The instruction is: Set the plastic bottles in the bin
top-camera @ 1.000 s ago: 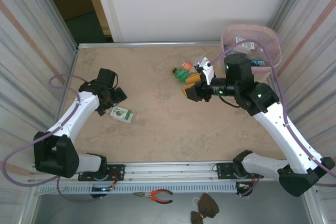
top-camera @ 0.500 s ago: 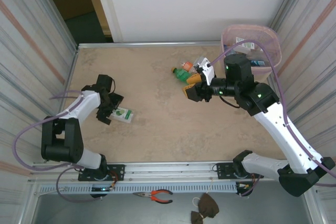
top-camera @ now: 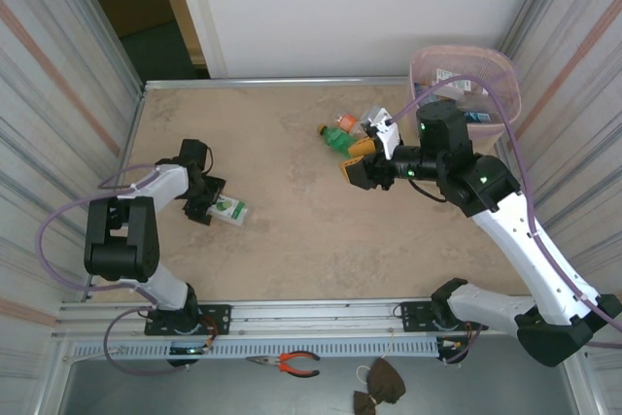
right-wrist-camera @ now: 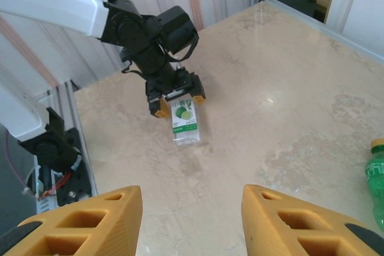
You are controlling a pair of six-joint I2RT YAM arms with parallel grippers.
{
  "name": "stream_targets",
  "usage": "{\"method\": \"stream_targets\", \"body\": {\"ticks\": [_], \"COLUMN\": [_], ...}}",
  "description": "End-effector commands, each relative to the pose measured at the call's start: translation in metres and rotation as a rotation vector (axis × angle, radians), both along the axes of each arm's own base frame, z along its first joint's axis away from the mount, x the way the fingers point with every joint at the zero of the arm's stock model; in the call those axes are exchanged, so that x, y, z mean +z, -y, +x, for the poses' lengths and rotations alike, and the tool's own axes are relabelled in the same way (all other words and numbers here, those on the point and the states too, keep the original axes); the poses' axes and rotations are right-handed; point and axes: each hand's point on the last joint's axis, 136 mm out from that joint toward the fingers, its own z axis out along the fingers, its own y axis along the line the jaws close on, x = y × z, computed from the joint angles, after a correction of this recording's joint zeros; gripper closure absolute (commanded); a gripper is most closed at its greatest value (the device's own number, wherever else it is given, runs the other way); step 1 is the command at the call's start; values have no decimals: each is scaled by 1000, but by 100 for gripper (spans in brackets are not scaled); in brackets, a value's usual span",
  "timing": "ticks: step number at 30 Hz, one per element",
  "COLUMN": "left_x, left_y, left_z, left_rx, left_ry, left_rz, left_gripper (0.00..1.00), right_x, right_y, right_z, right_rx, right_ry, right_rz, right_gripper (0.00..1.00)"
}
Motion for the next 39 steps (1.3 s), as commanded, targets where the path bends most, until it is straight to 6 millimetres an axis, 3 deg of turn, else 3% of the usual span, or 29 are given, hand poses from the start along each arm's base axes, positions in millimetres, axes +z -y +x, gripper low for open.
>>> {"method": "stream_targets", "body": {"ticks": [1, 7, 11, 14, 18, 22, 27, 31, 34, 39], "left_x": [-3, 18, 53, 95, 167, 247, 339, 399, 429, 466], "left_y": [-2, 0, 5, 13, 42, 77, 121, 162, 195, 232], "left_z": [0, 9, 26, 43, 63, 61, 31, -11, -51, -119], "left_rx": [18, -7, -81, -179, -389, -602, -857, -1119, -1333, -1606], "left_ry": [-6, 83, 238, 422, 752, 1101, 1495, 1734, 1872, 2085], "left_rz": [-9, -17, -11, 18, 21, -3, -91, -124, -139, -200], "left_gripper": [29, 39, 42, 44, 45, 47, 49, 53, 54, 56], "right_x": [11, 14, 16, 17, 20, 25, 36, 48, 64, 90], "right_y": [4, 5, 4, 1, -3, -7, -11, -14, -15, -15], "right_z": [-7, -9, -8, -8, -7, -7, -8, -13, -19, -36], "right_rx": [7, -2, -4, 1, 8, 19, 36, 65, 90, 155], "right_ry": [41, 48, 44, 33, 22, 17, 21, 34, 62, 122], "right_rz": [4, 18, 37, 54, 86, 121, 172, 223, 270, 351], "right_gripper": [53, 54, 54, 53, 50, 46, 41, 34, 26, 16]}}
